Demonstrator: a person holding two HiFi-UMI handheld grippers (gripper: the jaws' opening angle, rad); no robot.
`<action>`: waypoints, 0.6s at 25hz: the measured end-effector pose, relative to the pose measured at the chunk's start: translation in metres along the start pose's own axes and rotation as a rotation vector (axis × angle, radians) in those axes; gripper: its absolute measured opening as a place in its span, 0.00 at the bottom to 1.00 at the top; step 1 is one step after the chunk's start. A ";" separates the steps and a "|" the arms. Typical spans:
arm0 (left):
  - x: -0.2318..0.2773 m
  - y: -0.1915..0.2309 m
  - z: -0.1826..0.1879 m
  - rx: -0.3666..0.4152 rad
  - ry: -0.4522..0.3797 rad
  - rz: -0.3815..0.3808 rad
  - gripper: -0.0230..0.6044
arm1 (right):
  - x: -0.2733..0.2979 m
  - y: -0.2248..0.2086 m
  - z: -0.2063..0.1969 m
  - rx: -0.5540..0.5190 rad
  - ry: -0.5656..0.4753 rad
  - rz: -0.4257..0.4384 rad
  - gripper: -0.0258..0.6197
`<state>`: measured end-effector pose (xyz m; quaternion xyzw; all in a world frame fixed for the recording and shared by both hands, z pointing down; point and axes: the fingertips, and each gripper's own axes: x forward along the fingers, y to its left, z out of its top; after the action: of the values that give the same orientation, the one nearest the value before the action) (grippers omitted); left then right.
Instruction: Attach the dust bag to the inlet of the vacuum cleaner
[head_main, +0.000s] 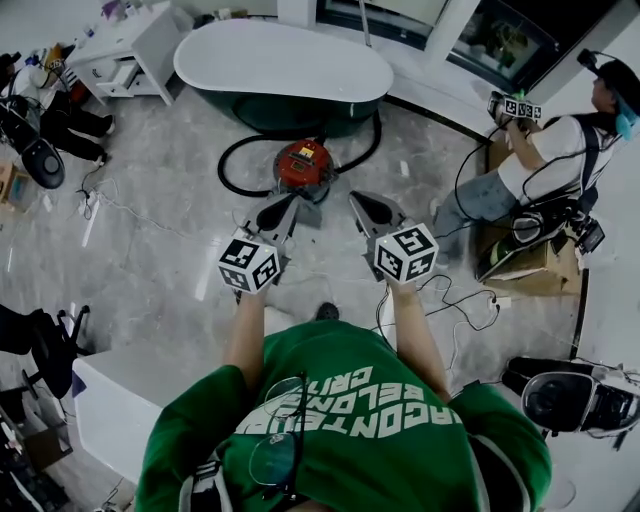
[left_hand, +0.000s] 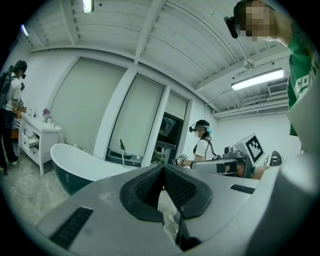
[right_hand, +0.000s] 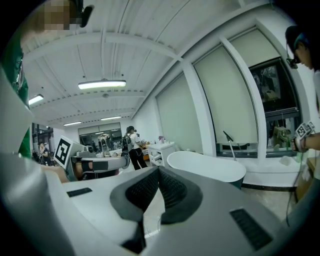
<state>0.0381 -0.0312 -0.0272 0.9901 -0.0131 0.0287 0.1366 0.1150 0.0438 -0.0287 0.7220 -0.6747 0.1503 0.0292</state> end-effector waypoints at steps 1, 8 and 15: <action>0.001 -0.004 -0.002 0.002 0.001 0.003 0.04 | -0.005 -0.001 -0.002 -0.001 0.000 0.002 0.05; 0.008 -0.031 -0.008 0.035 0.019 0.000 0.04 | -0.034 -0.010 -0.016 0.009 -0.010 -0.012 0.05; 0.003 -0.047 -0.018 0.049 0.032 -0.010 0.04 | -0.054 -0.008 -0.030 -0.022 -0.002 -0.014 0.05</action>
<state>0.0420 0.0184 -0.0226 0.9927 -0.0055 0.0440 0.1125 0.1149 0.1043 -0.0129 0.7265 -0.6714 0.1419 0.0375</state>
